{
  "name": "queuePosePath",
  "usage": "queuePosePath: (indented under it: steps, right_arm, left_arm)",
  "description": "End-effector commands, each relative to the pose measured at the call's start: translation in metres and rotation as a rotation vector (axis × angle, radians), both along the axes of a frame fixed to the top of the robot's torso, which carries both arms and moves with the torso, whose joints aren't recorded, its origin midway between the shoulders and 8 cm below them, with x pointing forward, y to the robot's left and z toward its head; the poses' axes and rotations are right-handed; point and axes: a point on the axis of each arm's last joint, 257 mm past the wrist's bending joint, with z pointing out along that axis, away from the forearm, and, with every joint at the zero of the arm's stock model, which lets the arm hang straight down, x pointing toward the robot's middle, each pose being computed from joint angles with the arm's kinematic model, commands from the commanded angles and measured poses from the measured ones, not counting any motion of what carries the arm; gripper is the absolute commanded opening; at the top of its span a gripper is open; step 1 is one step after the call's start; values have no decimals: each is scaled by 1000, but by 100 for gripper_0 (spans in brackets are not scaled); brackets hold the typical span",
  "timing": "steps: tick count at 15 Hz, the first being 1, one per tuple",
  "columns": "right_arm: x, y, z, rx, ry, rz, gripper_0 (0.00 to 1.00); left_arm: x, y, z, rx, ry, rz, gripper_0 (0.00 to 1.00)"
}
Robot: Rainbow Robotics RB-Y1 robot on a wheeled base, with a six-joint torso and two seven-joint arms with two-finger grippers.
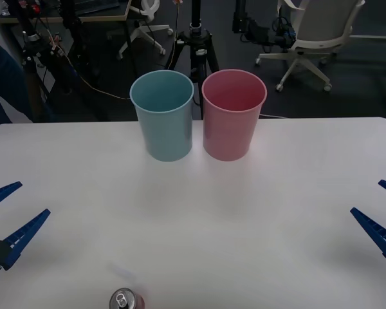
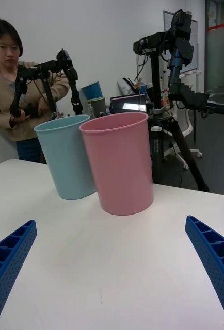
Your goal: Grasp the object on the table and drop it into the matching bin: aluminum can to the light blue bin, PET bottle to the pink bin.
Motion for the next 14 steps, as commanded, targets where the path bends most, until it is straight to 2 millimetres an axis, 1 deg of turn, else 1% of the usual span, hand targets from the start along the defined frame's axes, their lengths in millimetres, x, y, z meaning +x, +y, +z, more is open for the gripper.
queuePosePath:
  steps: [1,2,8,10,12,14]
  right_arm:
    - [0,0,0,0,0,0,100]
    - [0,0,0,0,0,0,100]
    - [0,0,0,0,0,0,100]
    - [0,0,0,0,0,0,100]
    - [0,0,0,0,0,0,100]
    - [0,0,0,0,0,0,100]
  left_arm:
    - [-3,5,-3,33,14,-4,100]
    - [-5,7,1,62,15,-28,100]
    - [-15,4,-8,72,25,-42,100]
    - [-21,3,-9,110,-10,-45,100]
    - [-30,-2,-17,143,-25,-70,100]
    - [-42,-2,-26,157,-22,-119,100]
